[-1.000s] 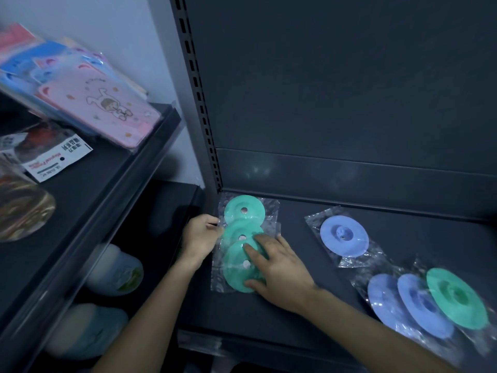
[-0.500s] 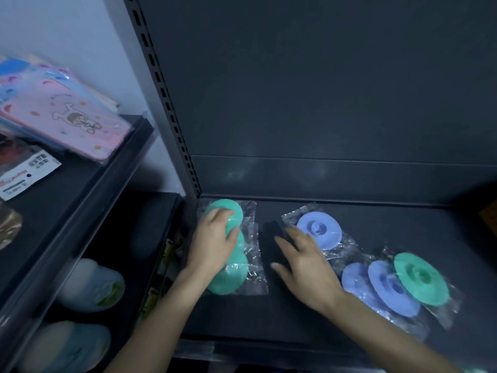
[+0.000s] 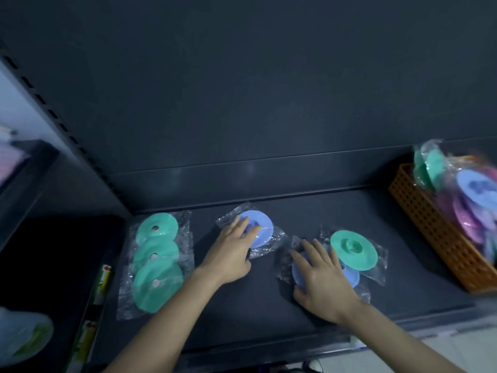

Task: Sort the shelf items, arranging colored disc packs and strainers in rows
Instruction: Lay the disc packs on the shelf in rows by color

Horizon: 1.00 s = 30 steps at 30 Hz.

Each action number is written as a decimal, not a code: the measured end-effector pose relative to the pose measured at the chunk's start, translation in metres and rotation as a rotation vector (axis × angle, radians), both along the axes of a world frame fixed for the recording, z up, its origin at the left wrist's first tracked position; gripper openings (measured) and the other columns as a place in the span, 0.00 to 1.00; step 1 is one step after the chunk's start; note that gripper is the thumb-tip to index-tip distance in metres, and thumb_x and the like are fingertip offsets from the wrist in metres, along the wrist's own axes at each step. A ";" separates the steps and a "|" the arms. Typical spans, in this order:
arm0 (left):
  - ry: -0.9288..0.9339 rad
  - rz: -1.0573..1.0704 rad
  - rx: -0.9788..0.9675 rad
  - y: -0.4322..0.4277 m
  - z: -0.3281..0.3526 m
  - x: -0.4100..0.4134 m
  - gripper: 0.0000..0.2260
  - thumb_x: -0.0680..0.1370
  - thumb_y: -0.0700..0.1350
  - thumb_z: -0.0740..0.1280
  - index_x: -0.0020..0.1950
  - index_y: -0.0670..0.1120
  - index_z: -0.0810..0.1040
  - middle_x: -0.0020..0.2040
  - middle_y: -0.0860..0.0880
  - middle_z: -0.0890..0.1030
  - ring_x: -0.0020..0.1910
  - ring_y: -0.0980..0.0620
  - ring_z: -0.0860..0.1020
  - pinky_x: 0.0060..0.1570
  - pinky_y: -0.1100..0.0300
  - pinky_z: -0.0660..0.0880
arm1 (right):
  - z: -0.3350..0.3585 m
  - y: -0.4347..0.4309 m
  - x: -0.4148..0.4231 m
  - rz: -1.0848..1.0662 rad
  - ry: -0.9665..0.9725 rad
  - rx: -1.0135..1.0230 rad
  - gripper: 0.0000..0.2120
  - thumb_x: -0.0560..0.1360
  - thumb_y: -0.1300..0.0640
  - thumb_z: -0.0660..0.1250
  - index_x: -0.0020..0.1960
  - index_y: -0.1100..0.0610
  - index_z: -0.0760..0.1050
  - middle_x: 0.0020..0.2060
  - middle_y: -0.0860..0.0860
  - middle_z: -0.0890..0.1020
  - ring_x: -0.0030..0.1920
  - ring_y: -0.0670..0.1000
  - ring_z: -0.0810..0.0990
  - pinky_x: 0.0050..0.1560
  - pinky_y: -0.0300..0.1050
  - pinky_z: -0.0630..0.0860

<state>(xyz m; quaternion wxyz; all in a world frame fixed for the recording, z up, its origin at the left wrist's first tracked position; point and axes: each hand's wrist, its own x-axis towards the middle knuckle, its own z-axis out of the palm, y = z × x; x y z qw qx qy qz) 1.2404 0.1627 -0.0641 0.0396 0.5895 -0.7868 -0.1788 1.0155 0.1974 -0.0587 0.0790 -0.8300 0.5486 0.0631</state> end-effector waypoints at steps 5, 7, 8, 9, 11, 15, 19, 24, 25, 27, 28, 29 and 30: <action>-0.041 0.073 0.015 -0.007 -0.005 -0.012 0.41 0.71 0.61 0.68 0.76 0.53 0.50 0.78 0.48 0.49 0.77 0.47 0.50 0.72 0.53 0.58 | 0.003 -0.007 -0.030 -0.010 0.045 0.005 0.38 0.68 0.50 0.58 0.77 0.52 0.51 0.77 0.58 0.48 0.76 0.59 0.43 0.73 0.60 0.38; -0.038 0.116 -0.035 -0.007 -0.006 -0.018 0.36 0.73 0.58 0.67 0.76 0.52 0.53 0.77 0.46 0.52 0.75 0.46 0.57 0.67 0.55 0.63 | 0.003 -0.008 -0.038 -0.034 0.067 0.034 0.41 0.67 0.49 0.59 0.77 0.50 0.48 0.76 0.61 0.44 0.75 0.63 0.41 0.73 0.59 0.39; -0.047 0.140 -0.078 -0.007 -0.005 -0.021 0.32 0.75 0.55 0.65 0.75 0.51 0.55 0.76 0.45 0.55 0.73 0.45 0.61 0.64 0.56 0.66 | 0.004 -0.008 -0.040 -0.054 0.079 0.053 0.41 0.67 0.50 0.59 0.77 0.49 0.47 0.76 0.63 0.43 0.75 0.65 0.41 0.73 0.59 0.39; -0.072 0.153 -0.131 -0.007 -0.005 -0.024 0.27 0.77 0.50 0.62 0.74 0.49 0.56 0.75 0.45 0.57 0.70 0.45 0.65 0.62 0.57 0.68 | 0.004 -0.009 -0.041 -0.075 0.091 0.063 0.41 0.67 0.52 0.59 0.77 0.50 0.47 0.75 0.65 0.43 0.75 0.66 0.42 0.73 0.59 0.40; -0.174 0.120 -0.254 -0.008 -0.004 -0.031 0.22 0.79 0.42 0.57 0.73 0.45 0.59 0.73 0.45 0.62 0.66 0.47 0.69 0.58 0.59 0.70 | 0.007 -0.010 -0.042 -0.091 0.093 0.035 0.38 0.67 0.59 0.61 0.76 0.55 0.55 0.73 0.70 0.53 0.73 0.70 0.52 0.73 0.62 0.49; 0.181 0.273 -0.345 -0.011 0.006 -0.038 0.14 0.81 0.40 0.56 0.66 0.43 0.70 0.56 0.45 0.79 0.51 0.47 0.79 0.46 0.60 0.73 | 0.013 -0.019 -0.044 -0.011 -0.066 -0.156 0.25 0.59 0.71 0.70 0.57 0.64 0.79 0.47 0.64 0.82 0.49 0.65 0.81 0.51 0.57 0.79; 0.948 0.656 -0.056 -0.021 0.023 -0.042 0.10 0.80 0.40 0.55 0.51 0.40 0.76 0.46 0.43 0.79 0.45 0.49 0.75 0.46 0.54 0.72 | 0.036 -0.033 -0.046 -0.127 -0.320 -0.171 0.28 0.67 0.73 0.57 0.64 0.56 0.73 0.49 0.53 0.83 0.46 0.57 0.81 0.40 0.42 0.73; 1.460 1.007 0.174 -0.023 0.024 -0.041 0.10 0.78 0.33 0.57 0.47 0.43 0.77 0.49 0.42 0.79 0.49 0.46 0.77 0.47 0.57 0.76 | 0.063 -0.056 -0.053 -0.275 -0.769 -0.073 0.19 0.75 0.68 0.61 0.62 0.53 0.76 0.40 0.43 0.80 0.41 0.49 0.81 0.37 0.28 0.67; 1.462 1.030 0.184 -0.022 0.022 -0.039 0.10 0.78 0.32 0.58 0.46 0.43 0.77 0.49 0.42 0.79 0.48 0.46 0.77 0.46 0.58 0.76 | 0.066 -0.061 -0.054 -0.289 -0.809 -0.030 0.19 0.75 0.68 0.61 0.62 0.53 0.76 0.42 0.43 0.80 0.43 0.48 0.80 0.38 0.26 0.66; 1.464 1.070 0.199 -0.018 0.016 -0.036 0.10 0.76 0.30 0.59 0.45 0.43 0.76 0.49 0.42 0.78 0.47 0.46 0.77 0.44 0.59 0.75 | 0.066 -0.069 -0.054 -0.294 -0.858 0.054 0.20 0.74 0.68 0.61 0.62 0.53 0.76 0.47 0.46 0.81 0.49 0.48 0.79 0.45 0.30 0.67; 1.473 1.092 0.203 -0.016 0.014 -0.035 0.09 0.76 0.29 0.60 0.44 0.42 0.75 0.49 0.41 0.78 0.47 0.46 0.78 0.44 0.58 0.75 | 0.066 -0.071 -0.053 -0.291 -0.881 0.080 0.20 0.74 0.68 0.61 0.62 0.53 0.75 0.48 0.46 0.82 0.51 0.48 0.79 0.48 0.34 0.68; 1.487 1.108 0.203 -0.015 0.013 -0.034 0.08 0.75 0.28 0.61 0.44 0.41 0.74 0.49 0.40 0.78 0.47 0.46 0.78 0.44 0.58 0.76 | 0.064 -0.072 -0.052 -0.285 -0.904 0.098 0.20 0.74 0.69 0.61 0.62 0.54 0.76 0.48 0.47 0.82 0.51 0.48 0.79 0.49 0.36 0.69; 1.498 1.116 0.203 -0.014 0.012 -0.034 0.08 0.74 0.28 0.62 0.44 0.40 0.73 0.48 0.40 0.78 0.47 0.46 0.79 0.46 0.57 0.76 | 0.062 -0.073 -0.050 -0.276 -0.918 0.111 0.19 0.73 0.69 0.62 0.61 0.55 0.76 0.48 0.47 0.82 0.51 0.48 0.79 0.49 0.37 0.70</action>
